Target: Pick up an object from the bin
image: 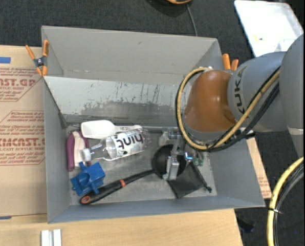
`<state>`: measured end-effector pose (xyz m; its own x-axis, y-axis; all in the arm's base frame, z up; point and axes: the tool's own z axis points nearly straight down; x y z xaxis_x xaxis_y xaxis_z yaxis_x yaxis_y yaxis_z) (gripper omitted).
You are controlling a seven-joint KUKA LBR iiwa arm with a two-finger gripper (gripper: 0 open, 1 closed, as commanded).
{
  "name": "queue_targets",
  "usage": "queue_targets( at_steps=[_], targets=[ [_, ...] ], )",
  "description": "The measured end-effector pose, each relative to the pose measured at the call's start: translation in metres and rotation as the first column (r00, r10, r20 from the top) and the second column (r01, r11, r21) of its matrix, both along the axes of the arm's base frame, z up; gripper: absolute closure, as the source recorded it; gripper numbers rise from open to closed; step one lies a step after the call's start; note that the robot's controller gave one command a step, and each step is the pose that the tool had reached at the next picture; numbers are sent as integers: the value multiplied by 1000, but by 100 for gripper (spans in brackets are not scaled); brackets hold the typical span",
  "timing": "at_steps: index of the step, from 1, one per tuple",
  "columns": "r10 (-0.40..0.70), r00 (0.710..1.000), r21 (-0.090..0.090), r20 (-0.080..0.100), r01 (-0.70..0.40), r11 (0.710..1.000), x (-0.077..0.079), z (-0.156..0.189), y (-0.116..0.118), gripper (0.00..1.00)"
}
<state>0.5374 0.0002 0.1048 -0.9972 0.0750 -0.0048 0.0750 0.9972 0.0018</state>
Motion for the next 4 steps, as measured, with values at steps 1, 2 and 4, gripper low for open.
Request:
queue_targets(
  at_steps=[1, 2, 4],
  targets=[
    [44, 999, -1, 10, -44, 999, -16, -35, -11, 0],
    [-334, 943, 3, 1, 334, 943, -46, -35, -14, 0],
    [-398, 917, 2, -6, 398, 917, -51, -36, -12, 100]
  ],
)
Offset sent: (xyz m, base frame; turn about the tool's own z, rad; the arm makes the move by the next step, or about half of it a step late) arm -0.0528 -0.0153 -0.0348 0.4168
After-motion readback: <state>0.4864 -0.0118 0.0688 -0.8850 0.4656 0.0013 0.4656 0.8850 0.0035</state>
